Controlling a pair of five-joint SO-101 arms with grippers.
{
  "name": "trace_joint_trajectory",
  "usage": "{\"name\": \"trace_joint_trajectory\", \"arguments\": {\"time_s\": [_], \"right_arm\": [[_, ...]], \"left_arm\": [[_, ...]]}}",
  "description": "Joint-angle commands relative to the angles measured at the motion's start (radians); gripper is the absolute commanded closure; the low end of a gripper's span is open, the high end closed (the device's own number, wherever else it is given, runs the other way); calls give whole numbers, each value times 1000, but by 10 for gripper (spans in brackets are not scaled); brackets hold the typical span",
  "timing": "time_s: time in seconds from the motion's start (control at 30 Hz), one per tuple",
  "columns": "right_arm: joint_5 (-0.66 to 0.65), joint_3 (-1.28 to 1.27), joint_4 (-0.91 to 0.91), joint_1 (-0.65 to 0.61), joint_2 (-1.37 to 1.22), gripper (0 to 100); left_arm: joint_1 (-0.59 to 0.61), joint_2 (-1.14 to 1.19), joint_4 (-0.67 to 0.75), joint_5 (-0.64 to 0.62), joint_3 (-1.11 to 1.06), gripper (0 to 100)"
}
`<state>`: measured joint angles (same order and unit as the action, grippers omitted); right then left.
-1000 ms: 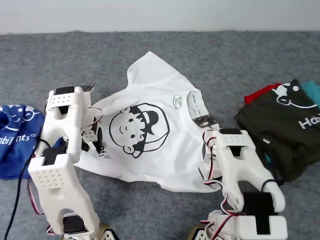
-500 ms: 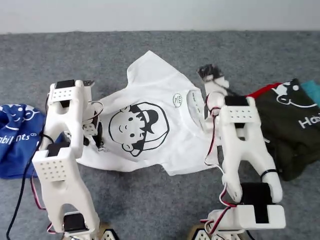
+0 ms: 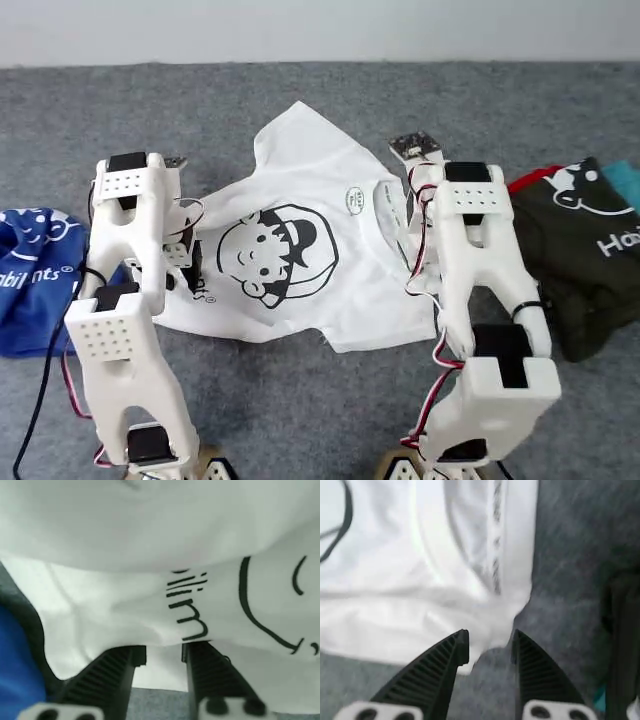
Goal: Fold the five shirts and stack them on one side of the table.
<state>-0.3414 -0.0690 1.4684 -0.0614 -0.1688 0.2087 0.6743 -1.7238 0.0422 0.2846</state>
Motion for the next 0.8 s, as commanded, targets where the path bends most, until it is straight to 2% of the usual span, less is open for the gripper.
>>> {"name": "trace_joint_trajectory", "arguments": {"time_s": [0.0, 0.1, 0.33, 0.77], "right_arm": [[-41, 18, 147, -13, 134, 840], [-43, -106, 153, -13, 202, 840], [-40, -476, -154, -15, 269, 840], [-38, -717, -524, -12, 265, 842]], "left_arm": [[9, -8, -28, 15, 13, 878], [9, -6, -28, 11, 7, 879], [6, -6, -29, 9, 7, 881], [5, -6, -29, 11, 5, 881]]}}
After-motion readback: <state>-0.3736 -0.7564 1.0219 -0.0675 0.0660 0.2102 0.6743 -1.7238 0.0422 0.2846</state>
